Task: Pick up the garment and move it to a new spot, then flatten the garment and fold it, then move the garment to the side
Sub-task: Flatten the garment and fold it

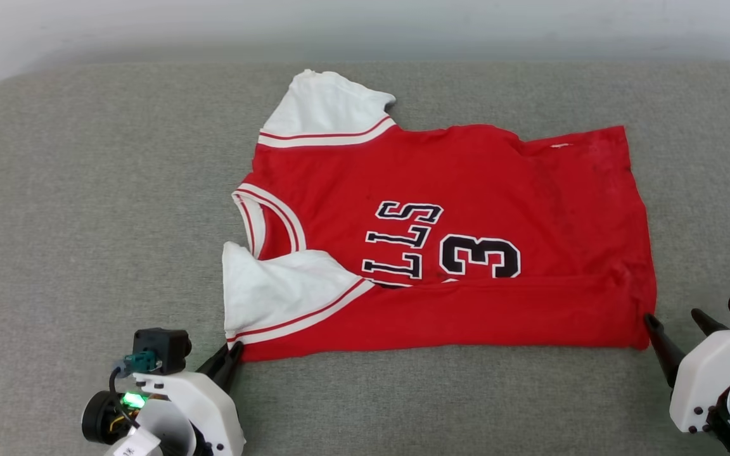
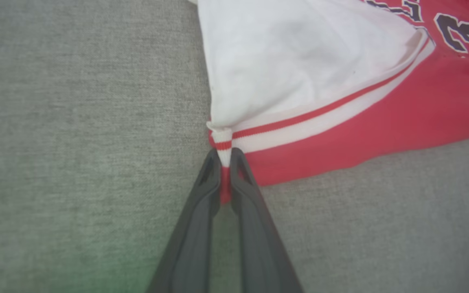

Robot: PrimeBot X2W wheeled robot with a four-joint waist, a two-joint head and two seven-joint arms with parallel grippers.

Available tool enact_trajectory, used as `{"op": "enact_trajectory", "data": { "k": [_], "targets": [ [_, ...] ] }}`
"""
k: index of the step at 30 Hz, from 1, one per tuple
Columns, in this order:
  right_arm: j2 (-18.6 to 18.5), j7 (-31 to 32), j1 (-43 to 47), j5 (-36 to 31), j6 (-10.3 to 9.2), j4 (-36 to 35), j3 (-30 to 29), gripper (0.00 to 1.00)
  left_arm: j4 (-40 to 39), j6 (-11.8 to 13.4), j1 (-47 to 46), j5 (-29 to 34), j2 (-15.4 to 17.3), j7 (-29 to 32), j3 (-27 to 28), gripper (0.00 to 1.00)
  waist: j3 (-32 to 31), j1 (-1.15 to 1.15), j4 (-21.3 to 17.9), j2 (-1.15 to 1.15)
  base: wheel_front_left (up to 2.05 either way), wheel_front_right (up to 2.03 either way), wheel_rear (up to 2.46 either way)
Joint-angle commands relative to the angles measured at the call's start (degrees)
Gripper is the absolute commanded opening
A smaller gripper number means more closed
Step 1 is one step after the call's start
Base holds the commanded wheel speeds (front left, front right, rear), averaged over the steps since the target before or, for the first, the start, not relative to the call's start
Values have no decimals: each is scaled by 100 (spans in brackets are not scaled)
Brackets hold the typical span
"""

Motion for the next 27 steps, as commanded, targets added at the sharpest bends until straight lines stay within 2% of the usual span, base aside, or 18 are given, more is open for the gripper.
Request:
{"op": "enact_trajectory", "data": {
  "k": [1,9,18,19,20,21,27],
  "targets": [
    [-41,40,-11,-55,-4,23,10,100,29,-31,188,5,3,-64,-27,0,-87,0,89,0,0,0,0],
    [82,321,-171,-352,-5,646,-196,100,-800,-1,235,86,94,-386,50,0,-119,0,366,0,0,0,0],
    [197,560,-323,-543,-5,1357,-241,100,-1314,43,277,143,170,-309,-20,0,-1,0,548,0,0,0,0],
    [195,616,-305,-526,-4,1439,-217,72,-1332,44,282,148,175,-310,-28,0,8,0,559,0,0,0,0],
    [199,643,-304,-504,-4,1508,-201,32,-1336,42,285,146,181,-306,-36,0,15,0,566,0,0,0,0],
    [192,661,-316,-494,-4,1566,-190,0,-1325,45,290,152,197,-290,-50,0,18,0,569,0,0,0,0],
    [91,652,-370,-385,-7,1662,-226,0,-1151,19,419,85,271,-237,-66,0,-139,0,488,0,0,0,0]
  ]
}}
